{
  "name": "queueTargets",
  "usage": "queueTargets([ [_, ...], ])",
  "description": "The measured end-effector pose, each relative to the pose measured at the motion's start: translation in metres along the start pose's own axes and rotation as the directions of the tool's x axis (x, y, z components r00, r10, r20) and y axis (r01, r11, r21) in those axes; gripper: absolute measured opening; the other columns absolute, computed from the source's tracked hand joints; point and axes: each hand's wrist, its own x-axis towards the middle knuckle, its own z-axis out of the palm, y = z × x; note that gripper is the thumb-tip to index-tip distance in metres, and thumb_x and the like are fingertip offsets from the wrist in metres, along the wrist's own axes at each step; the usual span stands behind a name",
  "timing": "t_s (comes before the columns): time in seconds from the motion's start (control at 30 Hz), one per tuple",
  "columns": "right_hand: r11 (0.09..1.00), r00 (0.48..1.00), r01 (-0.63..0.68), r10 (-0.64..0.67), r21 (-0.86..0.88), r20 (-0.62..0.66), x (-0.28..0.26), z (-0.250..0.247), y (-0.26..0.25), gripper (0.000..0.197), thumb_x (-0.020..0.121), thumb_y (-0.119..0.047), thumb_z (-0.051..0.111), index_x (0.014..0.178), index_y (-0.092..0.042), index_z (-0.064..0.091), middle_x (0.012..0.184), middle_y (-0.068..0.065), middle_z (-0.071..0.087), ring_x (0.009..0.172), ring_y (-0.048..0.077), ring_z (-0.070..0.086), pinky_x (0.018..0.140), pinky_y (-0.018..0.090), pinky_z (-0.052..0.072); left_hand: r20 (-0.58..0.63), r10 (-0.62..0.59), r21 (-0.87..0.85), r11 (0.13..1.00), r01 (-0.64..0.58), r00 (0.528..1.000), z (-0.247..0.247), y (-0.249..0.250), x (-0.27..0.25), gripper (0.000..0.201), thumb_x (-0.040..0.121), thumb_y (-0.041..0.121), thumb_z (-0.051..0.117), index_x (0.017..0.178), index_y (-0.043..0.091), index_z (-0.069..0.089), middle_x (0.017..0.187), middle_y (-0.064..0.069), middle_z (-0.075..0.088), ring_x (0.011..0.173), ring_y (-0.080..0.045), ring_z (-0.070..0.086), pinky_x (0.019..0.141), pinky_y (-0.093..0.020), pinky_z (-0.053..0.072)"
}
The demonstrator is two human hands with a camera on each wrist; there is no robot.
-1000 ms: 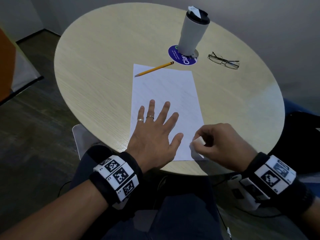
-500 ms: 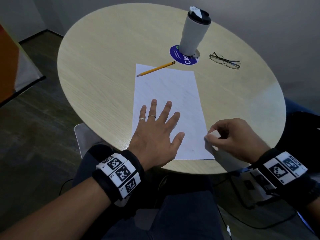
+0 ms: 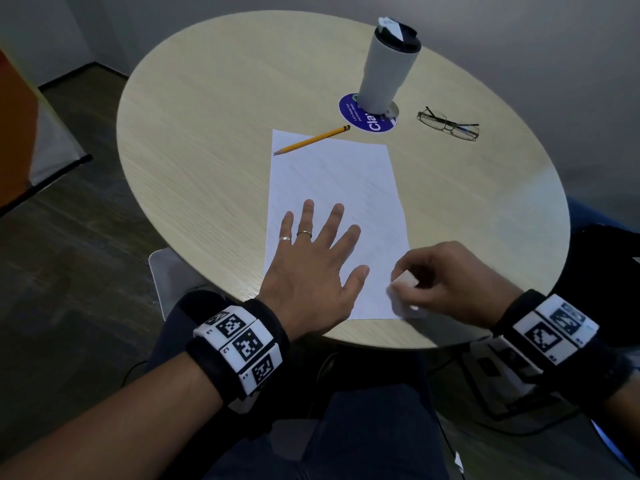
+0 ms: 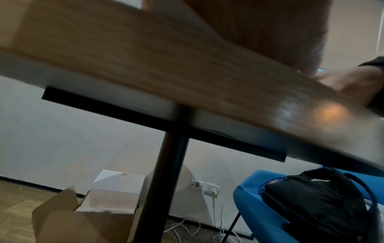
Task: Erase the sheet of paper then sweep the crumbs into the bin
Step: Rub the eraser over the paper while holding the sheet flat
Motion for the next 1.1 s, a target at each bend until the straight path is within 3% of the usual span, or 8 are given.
queueTargets([
  [0.2,0.998,0.998,0.058,-0.058,0.001,0.018,-0.006,0.004,-0.006,0.004,0.088,-0.028,0.077,0.085,-0.027,0.078,0.059,-0.008,0.061,0.054,0.012,0.055,0.055,0.025,0.045,-0.001,-0.002,-0.003,1.000,0.002,1.000,0.000,0.000,0.000,0.070,0.103,0.066,0.015,0.165,0.032,0.019,0.176,-0.004,-0.004,0.160,-0.041,-0.009,0.126,-0.063,0.000],
  [0.37,0.997,0.994,-0.072,0.074,0.027,-0.085,0.001,-0.009,0.016,0.011,0.090,-0.027,0.078,0.080,-0.026,0.076,0.058,-0.008,0.061,0.052,0.007,0.052,0.056,0.029,0.045,0.011,0.013,-0.014,1.000,-0.013,1.000,-0.001,-0.001,0.000,0.069,0.104,0.065,0.015,0.165,0.033,0.016,0.176,-0.003,-0.007,0.160,-0.040,-0.013,0.127,-0.062,-0.003],
  [0.43,0.990,0.989,-0.053,0.070,0.128,-0.131,0.001,-0.013,0.018,0.009,0.095,-0.029,0.078,0.086,-0.025,0.076,0.068,-0.008,0.070,0.059,0.006,0.062,0.061,0.025,0.050,0.023,0.045,-0.003,0.999,-0.045,0.999,-0.003,-0.005,0.002,0.068,0.105,0.066,0.015,0.165,0.035,0.016,0.176,-0.002,-0.009,0.160,-0.039,-0.016,0.126,-0.062,-0.005],
  [0.6,0.993,0.980,0.020,0.003,0.113,-0.199,0.005,-0.009,0.023,0.010,0.099,-0.041,0.066,0.101,-0.031,0.067,0.117,-0.016,0.075,0.102,0.010,0.072,0.087,0.042,0.059,0.009,0.076,0.094,0.993,-0.076,0.997,-0.023,-0.017,0.013,0.057,0.105,0.064,0.035,0.155,0.038,0.032,0.176,-0.006,-0.008,0.159,-0.045,-0.009,0.118,-0.069,-0.019],
  [0.7,0.994,0.989,0.007,0.010,0.112,-0.150,0.007,-0.006,0.026,0.004,0.101,-0.035,0.065,0.100,-0.031,0.063,0.127,-0.019,0.072,0.110,0.001,0.070,0.093,0.042,0.059,-0.047,-0.028,0.121,0.992,0.033,0.999,-0.039,-0.023,0.017,0.044,0.100,0.046,0.058,0.141,0.034,0.049,0.167,-0.015,0.021,0.148,-0.043,0.025,0.122,-0.062,-0.001],
  [0.8,0.994,0.986,-0.010,0.027,0.105,-0.163,0.006,-0.002,0.023,0.005,0.103,-0.034,0.062,0.100,-0.030,0.060,0.122,-0.014,0.074,0.110,0.007,0.071,0.092,0.042,0.058,-0.110,-0.117,0.108,0.986,0.129,0.987,-0.046,-0.029,0.014,0.034,0.092,0.025,0.065,0.126,0.029,0.061,0.132,-0.005,0.047,0.120,-0.029,0.048,0.115,-0.046,0.023],
  [0.97,0.995,0.985,0.006,0.011,0.101,-0.172,0.002,0.007,0.010,0.009,0.106,-0.032,0.057,0.101,-0.025,0.057,0.110,-0.005,0.074,0.096,0.019,0.067,0.084,0.034,0.051,-0.096,-0.087,-0.077,0.994,0.079,0.992,-0.045,-0.043,-0.008,0.007,0.100,0.024,0.055,0.105,0.026,0.058,0.114,0.006,0.050,0.097,-0.018,0.045,0.085,-0.030,0.027],
  [1.1,0.970,0.965,0.010,0.054,0.242,-0.257,-0.001,0.004,0.004,0.011,0.105,-0.039,0.056,0.100,-0.029,0.059,0.095,-0.014,0.075,0.077,0.010,0.071,0.071,0.032,0.055,-0.074,-0.040,-0.126,0.992,0.030,0.996,-0.043,-0.055,-0.012,0.020,0.090,0.006,0.057,0.100,0.025,0.055,0.113,0.011,0.048,0.098,-0.018,0.046,0.071,-0.030,0.036],
])
